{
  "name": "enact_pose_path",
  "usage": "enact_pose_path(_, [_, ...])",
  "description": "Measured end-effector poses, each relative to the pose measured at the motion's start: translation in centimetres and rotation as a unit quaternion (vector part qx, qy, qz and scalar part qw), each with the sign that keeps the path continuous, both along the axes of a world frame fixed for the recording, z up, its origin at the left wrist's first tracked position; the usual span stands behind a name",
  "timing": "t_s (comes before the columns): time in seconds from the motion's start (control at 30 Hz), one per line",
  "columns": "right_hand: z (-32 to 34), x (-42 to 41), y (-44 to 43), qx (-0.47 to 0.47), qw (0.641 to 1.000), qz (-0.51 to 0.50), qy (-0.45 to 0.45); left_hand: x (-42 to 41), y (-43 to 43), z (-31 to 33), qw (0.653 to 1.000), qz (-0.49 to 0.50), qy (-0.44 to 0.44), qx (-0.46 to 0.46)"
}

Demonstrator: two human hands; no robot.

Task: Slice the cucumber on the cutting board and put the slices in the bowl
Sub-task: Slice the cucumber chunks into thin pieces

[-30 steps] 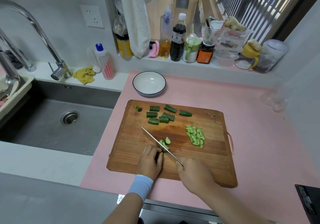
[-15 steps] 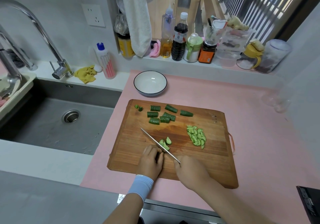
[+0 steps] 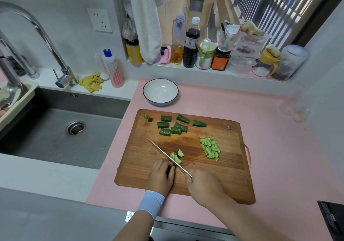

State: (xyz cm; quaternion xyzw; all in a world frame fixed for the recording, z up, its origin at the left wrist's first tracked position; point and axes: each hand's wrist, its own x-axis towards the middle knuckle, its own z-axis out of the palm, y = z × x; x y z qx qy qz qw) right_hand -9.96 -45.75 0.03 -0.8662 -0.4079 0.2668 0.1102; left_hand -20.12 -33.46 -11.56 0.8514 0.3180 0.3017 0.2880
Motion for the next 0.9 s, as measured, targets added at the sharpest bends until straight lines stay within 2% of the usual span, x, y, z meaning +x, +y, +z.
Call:
enact_pose_path(0.4, [0.3,0.9,-1.9,-0.001,1.000,0.007,0.008,0.0,0.0,-0.1,1.000,0.000,-0.002,-0.009])
enact_pose_path(0.9, [-0.5,0.7,0.3,-0.039,0.999,-0.013,0.028,-0.3,-0.1,-0.3,1.000,-0.008,-0.023,0.006])
